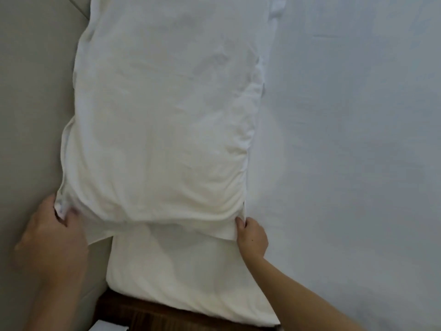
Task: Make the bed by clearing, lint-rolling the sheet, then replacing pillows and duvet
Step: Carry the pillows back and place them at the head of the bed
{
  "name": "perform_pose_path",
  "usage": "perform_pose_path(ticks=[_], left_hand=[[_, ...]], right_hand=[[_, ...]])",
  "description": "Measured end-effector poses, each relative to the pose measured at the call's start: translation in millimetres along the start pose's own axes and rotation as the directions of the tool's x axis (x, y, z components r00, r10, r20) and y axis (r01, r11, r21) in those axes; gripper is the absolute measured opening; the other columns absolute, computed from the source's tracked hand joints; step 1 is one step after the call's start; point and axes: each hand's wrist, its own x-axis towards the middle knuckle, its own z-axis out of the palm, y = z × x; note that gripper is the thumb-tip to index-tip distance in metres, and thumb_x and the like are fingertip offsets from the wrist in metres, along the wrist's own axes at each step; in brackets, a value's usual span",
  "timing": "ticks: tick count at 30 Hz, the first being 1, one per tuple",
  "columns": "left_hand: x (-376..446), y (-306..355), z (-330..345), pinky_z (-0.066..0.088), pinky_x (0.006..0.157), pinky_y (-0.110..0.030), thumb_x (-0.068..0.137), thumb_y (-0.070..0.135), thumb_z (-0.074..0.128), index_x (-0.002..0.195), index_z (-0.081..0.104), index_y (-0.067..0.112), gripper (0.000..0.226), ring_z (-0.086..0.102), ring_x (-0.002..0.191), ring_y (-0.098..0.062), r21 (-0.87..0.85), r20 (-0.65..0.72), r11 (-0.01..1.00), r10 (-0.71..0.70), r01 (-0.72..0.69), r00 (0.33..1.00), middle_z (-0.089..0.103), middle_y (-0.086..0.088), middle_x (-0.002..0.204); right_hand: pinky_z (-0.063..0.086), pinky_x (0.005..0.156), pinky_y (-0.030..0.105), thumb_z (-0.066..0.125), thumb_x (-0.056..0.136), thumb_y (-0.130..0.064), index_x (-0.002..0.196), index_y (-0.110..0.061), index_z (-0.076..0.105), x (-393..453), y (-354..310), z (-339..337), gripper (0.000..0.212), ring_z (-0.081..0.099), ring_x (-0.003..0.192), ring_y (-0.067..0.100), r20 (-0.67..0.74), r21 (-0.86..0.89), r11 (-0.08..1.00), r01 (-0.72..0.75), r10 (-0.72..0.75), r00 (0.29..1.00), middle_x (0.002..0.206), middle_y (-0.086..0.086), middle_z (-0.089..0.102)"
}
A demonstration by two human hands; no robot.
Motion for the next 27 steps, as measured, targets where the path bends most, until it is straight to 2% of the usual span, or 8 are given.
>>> perform_pose_path(ticks=[5, 8, 10, 14, 19, 21, 24, 27], left_hand=[[3, -17, -2, 0.054, 0.064, -0.052, 0.090, 0.031, 0.047, 0.098, 0.048, 0.015, 0.018, 0.060, 0.067, -0.039, 0.248, 0.027, 0.967, 0.047, -0.052, 0.999, 0.058, -0.019, 0.079], [7, -33, -14, 0.052, 0.053, -0.043, 0.063, 0.009, 0.083, 0.095, 0.044, 0.011, 0.050, 0.059, 0.056, -0.038, 0.474, 0.235, 0.861, 0.077, -0.183, 0.969, 0.056, -0.019, 0.065], [7, -29, -35, 0.050, 0.049, -0.042, 0.063, 0.001, 0.081, 0.093, 0.043, 0.010, 0.049, 0.053, 0.049, -0.035, 0.508, 0.275, 0.820, 0.134, -0.263, 0.952, 0.046, -0.014, 0.058], [8, -18, -65, 0.046, 0.046, -0.040, 0.070, -0.007, 0.065, 0.088, 0.049, 0.001, 0.025, 0.048, 0.046, -0.032, 0.547, 0.103, 0.758, 0.360, -0.355, 0.927, 0.042, -0.015, 0.056], [9, -12, -59, 0.046, 0.046, -0.044, 0.063, -0.015, 0.070, 0.092, 0.051, -0.004, 0.037, 0.049, 0.046, -0.035, 0.518, 0.099, 0.782, 0.347, -0.346, 0.933, 0.045, -0.021, 0.060], [7, -4, -51, 0.047, 0.051, -0.049, 0.062, -0.016, 0.066, 0.106, 0.054, -0.008, 0.046, 0.050, 0.058, -0.040, 0.469, 0.059, 0.812, 0.363, -0.346, 0.930, 0.049, -0.027, 0.076], [9, 13, -34, 0.048, 0.066, -0.061, 0.073, -0.001, 0.057, 0.129, 0.048, 0.000, 0.057, 0.051, 0.082, -0.051, 0.312, 0.007, 0.861, 0.421, -0.402, 0.907, 0.050, -0.034, 0.103], [5, 49, -11, 0.043, 0.077, -0.060, 0.084, 0.012, 0.046, 0.134, 0.047, 0.003, 0.051, 0.048, 0.099, -0.050, 0.264, -0.184, 0.787, 0.609, -0.558, 0.771, 0.044, -0.032, 0.129]], right_hand=[[0.043, 0.066, 0.031, 0.034, 0.101, -0.037, 0.084, -0.014, 0.057, 0, 9, 0, 0.036, 0.062, 0.085, 0.026, 0.051, -0.159, 0.979, 0.127, -0.121, 0.991, 0.085, 0.005, 0.062], [0.044, 0.072, 0.031, 0.033, 0.102, -0.035, 0.096, -0.011, 0.061, 1, 8, -9, 0.038, 0.062, 0.093, 0.026, 0.096, -0.250, 0.944, 0.215, -0.196, 0.976, 0.093, 0.006, 0.063], [0.044, 0.075, 0.031, 0.032, 0.102, -0.034, 0.102, -0.011, 0.062, 2, 15, -18, 0.038, 0.061, 0.096, 0.026, 0.124, -0.346, 0.903, 0.254, -0.225, 0.967, 0.100, 0.006, 0.065], [0.049, 0.072, 0.031, 0.036, 0.098, -0.030, 0.102, -0.011, 0.060, 5, 39, -26, 0.030, 0.060, 0.084, 0.022, 0.305, -0.304, 0.943, 0.138, -0.041, 0.952, 0.092, 0.004, 0.061], [0.051, 0.067, 0.028, 0.041, 0.093, -0.028, 0.076, -0.015, 0.056, 5, 35, -24, 0.026, 0.060, 0.063, 0.015, 0.433, -0.267, 0.961, 0.069, 0.056, 0.900, 0.070, -0.002, 0.061], [0.048, 0.069, 0.027, 0.045, 0.090, -0.030, 0.079, -0.017, 0.057, 3, 33, -25, 0.021, 0.059, 0.071, 0.016, 0.352, -0.295, 0.951, 0.089, 0.021, 0.936, 0.078, -0.003, 0.062], [0.046, 0.071, 0.030, 0.051, 0.088, -0.023, 0.093, -0.016, 0.058, -7, 27, -29, 0.011, 0.058, 0.084, 0.021, -0.003, -0.095, 0.990, 0.108, -0.108, 0.994, 0.092, 0.001, 0.062], [0.042, 0.090, 0.034, 0.054, 0.090, -0.014, 0.128, -0.014, 0.050, -13, -7, -30, 0.038, 0.048, 0.116, 0.023, -0.369, 0.192, 0.934, 0.301, -0.215, 0.904, 0.126, 0.005, 0.053]])
